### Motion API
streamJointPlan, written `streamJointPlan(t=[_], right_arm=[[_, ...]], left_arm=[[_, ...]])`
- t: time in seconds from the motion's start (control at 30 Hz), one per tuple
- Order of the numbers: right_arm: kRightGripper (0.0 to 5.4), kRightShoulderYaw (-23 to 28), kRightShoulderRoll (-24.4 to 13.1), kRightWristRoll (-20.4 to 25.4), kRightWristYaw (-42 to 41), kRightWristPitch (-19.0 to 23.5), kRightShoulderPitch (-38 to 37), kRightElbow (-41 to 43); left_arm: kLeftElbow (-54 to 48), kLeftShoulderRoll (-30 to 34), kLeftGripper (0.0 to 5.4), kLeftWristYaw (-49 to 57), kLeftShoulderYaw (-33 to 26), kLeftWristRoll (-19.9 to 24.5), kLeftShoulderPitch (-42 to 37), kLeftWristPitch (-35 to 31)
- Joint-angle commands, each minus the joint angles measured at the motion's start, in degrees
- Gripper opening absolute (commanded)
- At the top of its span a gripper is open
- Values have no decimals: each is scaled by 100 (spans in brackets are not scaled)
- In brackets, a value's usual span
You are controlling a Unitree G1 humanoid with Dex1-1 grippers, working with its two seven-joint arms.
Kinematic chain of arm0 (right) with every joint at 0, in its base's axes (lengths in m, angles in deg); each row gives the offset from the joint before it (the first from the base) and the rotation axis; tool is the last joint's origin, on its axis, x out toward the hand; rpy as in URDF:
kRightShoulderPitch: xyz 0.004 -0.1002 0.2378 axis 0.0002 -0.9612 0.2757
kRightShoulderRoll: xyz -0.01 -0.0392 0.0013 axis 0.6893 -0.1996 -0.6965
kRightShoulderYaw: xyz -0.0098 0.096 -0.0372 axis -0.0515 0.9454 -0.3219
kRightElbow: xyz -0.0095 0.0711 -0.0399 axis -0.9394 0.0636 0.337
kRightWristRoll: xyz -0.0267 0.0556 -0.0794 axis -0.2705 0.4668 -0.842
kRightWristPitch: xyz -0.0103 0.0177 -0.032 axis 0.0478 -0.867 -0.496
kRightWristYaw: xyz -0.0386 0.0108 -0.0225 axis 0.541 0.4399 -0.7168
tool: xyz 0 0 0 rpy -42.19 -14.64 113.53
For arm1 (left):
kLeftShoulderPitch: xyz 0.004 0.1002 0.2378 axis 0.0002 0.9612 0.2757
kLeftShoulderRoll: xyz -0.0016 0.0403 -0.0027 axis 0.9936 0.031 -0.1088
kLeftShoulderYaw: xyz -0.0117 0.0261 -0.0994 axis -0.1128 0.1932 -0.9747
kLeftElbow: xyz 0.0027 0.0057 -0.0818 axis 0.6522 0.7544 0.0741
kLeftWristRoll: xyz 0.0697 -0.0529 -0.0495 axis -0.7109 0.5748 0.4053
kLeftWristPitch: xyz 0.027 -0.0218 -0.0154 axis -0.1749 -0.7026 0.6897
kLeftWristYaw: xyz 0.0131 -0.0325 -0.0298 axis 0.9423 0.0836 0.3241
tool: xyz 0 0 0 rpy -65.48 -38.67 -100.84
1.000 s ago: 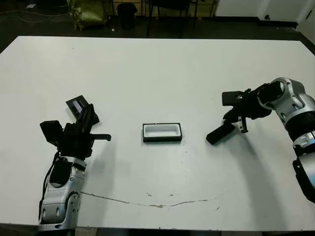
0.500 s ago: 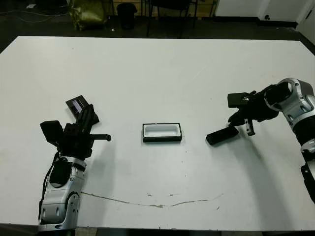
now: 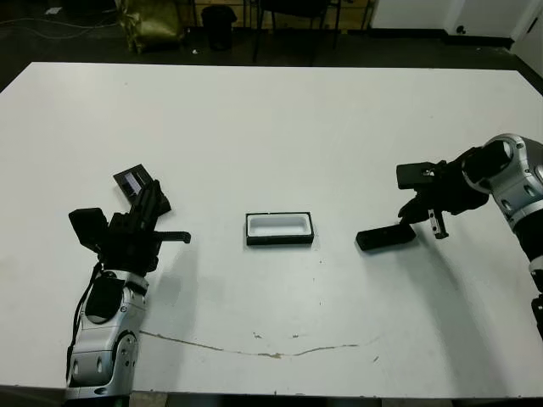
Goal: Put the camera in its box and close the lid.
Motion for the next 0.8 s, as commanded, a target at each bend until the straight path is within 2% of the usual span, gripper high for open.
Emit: streamJointPlan(t=[0.03,0.33,0.57,0.8], right_arm=[[0,-37,-107,21,-83,61,-174,175],[0,9,-288,229,-171,-127,-409,592],[0,40,-460,410,-371,-3,-561,998],[0,-39,-599,530,-628,-213,-692,1246]], left_arm=[[47,8,2,43,1,-71,99,-50],[-83,-13,2,108,0,-24,128,-206],[-96,-20,2,116,-3,7,126,-218],[-86,11,2,95,-5,-25,119,-179]])
